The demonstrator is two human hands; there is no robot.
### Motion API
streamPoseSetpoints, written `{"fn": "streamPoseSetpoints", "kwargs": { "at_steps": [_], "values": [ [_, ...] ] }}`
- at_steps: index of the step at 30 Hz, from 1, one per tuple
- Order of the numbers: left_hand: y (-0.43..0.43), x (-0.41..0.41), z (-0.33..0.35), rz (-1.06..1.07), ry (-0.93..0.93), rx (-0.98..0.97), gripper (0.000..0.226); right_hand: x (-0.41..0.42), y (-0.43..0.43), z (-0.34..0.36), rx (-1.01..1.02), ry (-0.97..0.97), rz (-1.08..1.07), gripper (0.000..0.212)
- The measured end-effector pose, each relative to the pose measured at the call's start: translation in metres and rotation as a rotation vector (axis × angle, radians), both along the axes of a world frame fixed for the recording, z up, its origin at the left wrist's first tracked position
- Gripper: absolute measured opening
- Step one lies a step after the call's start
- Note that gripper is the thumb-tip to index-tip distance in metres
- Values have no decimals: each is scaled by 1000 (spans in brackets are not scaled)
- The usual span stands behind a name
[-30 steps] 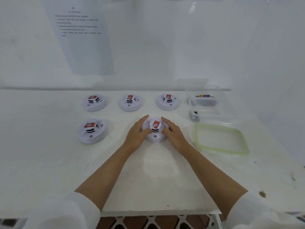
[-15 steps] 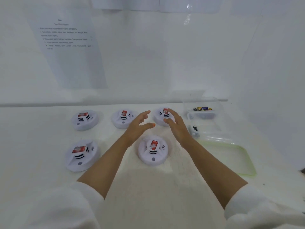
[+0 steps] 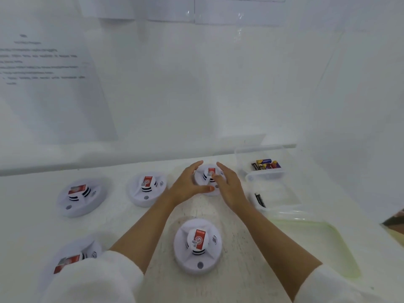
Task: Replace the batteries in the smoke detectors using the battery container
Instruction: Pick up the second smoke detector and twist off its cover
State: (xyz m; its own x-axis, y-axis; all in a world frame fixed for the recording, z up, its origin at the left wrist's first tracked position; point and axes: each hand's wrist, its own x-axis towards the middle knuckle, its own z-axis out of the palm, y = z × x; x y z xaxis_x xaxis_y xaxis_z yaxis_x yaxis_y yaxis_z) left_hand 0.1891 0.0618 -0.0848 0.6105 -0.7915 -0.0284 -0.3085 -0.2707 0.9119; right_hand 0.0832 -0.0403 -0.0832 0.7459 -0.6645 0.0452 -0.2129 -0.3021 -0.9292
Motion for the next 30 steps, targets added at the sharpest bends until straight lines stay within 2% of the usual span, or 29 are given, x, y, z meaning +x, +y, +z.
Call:
{"fn": "streamPoseSetpoints", "kwargs": {
  "at_steps": [4,9,13,18,25,30],
  "values": [
    [-5,1,-2,-21,12,20,92,3,-5,-6,-7,14,-3,40],
    [-10,1,-3,-24,-21,15,85,4,-7,-8,52,27,0,45],
    [-8,1,-5,0,-55,50,98,3,-5,-8,36,31,24,42],
    [-3,2,-3,44,-100,23,100,-1,-2,2,68,24,68,43],
    [13,1,36,66,-218,-43,96,1,12,29,145,-122,130,51],
    [14,-15,72,62,-304,-56,94,-17,11,58,180,-235,124,39]
  ]
}}
